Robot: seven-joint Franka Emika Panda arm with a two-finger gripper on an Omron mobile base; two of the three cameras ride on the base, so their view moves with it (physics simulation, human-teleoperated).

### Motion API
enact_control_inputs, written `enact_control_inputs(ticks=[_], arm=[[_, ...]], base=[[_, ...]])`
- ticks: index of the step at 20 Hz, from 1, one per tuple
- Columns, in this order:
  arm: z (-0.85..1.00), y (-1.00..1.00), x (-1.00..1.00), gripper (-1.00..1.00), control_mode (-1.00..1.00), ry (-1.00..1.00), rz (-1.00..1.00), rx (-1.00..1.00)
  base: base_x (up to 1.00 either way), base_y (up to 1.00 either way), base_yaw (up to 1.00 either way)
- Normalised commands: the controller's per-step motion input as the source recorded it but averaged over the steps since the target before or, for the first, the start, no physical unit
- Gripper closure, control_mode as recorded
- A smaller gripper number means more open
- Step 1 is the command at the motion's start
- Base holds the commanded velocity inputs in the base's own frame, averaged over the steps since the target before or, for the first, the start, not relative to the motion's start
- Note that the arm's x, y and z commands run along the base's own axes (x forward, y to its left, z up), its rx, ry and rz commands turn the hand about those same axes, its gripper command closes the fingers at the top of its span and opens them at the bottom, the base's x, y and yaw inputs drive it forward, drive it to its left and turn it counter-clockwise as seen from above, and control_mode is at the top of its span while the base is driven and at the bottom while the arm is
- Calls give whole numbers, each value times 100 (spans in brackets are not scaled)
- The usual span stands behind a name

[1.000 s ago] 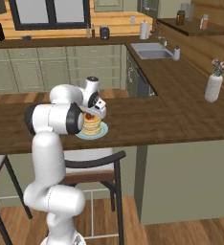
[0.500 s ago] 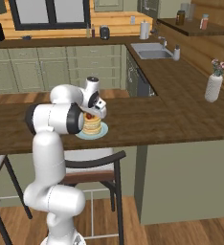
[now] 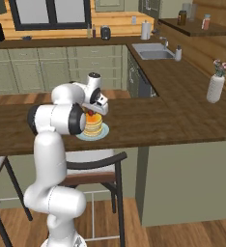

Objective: Take the strawberry from the fridge and place it on top of the pancake, located on the dining counter.

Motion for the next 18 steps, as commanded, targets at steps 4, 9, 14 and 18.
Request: enact_control_inputs(ticks=[4, 9, 14, 18], arm=[[0, 0, -11, 100, -100, -5, 0, 0], [-15, 0, 7, 100, -100, 0, 0, 0], [-3, 0, 9, 100, -100, 0, 0, 0], [-1, 0, 3, 100, -100, 0, 0, 0]], base=[[0, 0, 0], [0, 0, 0], [0, 0, 0], [0, 0, 0]])
